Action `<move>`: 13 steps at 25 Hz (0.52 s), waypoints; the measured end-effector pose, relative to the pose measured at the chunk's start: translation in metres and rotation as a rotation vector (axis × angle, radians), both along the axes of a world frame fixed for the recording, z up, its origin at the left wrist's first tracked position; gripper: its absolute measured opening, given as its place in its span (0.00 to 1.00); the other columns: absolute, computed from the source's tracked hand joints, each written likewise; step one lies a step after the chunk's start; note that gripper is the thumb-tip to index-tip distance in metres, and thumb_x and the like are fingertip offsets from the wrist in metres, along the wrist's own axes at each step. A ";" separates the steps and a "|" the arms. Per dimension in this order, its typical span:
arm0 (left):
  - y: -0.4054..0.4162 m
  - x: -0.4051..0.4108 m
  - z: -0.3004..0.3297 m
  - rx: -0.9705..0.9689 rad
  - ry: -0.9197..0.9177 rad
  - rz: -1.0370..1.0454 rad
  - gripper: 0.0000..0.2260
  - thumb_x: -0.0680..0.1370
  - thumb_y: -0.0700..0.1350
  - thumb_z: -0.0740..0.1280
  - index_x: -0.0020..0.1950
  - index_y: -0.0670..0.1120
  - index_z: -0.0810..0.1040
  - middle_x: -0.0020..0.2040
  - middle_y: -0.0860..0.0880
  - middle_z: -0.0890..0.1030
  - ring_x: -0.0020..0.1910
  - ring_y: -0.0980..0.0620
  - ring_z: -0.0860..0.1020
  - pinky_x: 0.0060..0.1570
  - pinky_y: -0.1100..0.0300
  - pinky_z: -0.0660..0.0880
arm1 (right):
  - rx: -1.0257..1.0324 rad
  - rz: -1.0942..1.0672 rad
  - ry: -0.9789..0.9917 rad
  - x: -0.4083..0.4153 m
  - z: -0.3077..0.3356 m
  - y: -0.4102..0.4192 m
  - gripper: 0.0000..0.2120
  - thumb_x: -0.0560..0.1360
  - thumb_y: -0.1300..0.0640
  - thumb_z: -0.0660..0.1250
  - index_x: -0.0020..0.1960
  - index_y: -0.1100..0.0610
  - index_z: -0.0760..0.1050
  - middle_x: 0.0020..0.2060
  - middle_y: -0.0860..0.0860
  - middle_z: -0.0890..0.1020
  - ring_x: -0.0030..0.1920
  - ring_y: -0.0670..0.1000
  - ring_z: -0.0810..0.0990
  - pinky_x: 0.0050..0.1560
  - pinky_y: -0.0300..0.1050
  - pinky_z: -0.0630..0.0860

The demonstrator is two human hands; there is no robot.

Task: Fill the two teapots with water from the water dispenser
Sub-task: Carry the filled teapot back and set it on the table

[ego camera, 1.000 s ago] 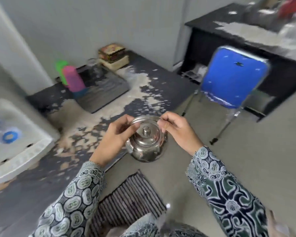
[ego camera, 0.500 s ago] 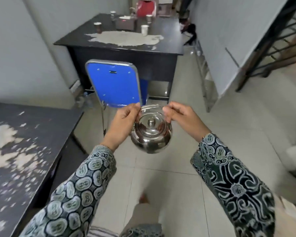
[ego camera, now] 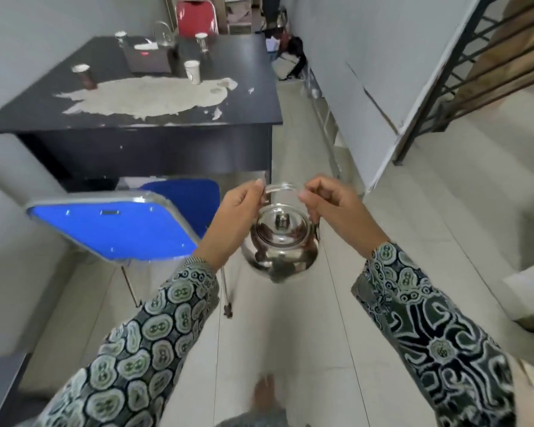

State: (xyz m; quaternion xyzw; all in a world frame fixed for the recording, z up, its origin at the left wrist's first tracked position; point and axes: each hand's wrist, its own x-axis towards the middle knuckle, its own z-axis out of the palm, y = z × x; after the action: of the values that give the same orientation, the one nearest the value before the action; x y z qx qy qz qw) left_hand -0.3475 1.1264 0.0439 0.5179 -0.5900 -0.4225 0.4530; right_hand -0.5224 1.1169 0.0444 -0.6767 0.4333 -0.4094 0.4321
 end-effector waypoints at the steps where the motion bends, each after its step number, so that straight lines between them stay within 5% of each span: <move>1: -0.024 -0.004 0.000 0.021 0.002 0.000 0.17 0.81 0.47 0.54 0.31 0.49 0.63 0.28 0.56 0.64 0.28 0.59 0.63 0.34 0.63 0.63 | 0.014 -0.014 -0.002 -0.001 0.000 -0.024 0.07 0.75 0.57 0.63 0.38 0.56 0.72 0.29 0.48 0.72 0.31 0.46 0.71 0.38 0.39 0.70; 4: -0.113 -0.012 0.006 0.052 -0.006 -0.011 0.16 0.81 0.48 0.54 0.32 0.49 0.64 0.30 0.54 0.65 0.29 0.58 0.63 0.35 0.61 0.63 | 0.029 -0.031 0.001 -0.003 0.010 -0.112 0.08 0.75 0.56 0.63 0.38 0.56 0.73 0.31 0.52 0.72 0.33 0.49 0.69 0.38 0.41 0.69; 9: -0.253 -0.016 0.012 0.064 -0.003 -0.007 0.18 0.81 0.47 0.55 0.30 0.49 0.65 0.26 0.57 0.65 0.25 0.61 0.63 0.31 0.66 0.63 | 0.066 0.076 0.007 -0.014 0.017 -0.261 0.09 0.77 0.58 0.61 0.39 0.59 0.74 0.22 0.42 0.73 0.27 0.42 0.69 0.33 0.34 0.69; 13: -0.361 -0.017 0.006 0.083 -0.013 0.058 0.18 0.80 0.48 0.55 0.30 0.49 0.64 0.27 0.56 0.64 0.27 0.59 0.63 0.41 0.58 0.66 | 0.122 0.253 -0.023 -0.023 0.012 -0.386 0.10 0.77 0.58 0.60 0.43 0.64 0.75 0.25 0.44 0.75 0.29 0.47 0.71 0.37 0.43 0.70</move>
State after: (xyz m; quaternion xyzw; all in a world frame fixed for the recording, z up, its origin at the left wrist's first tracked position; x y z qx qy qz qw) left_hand -0.3643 0.7656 0.0496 0.5558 -0.5598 -0.4297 0.4393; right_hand -0.5459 0.7305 0.0564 -0.6936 0.3638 -0.3323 0.5255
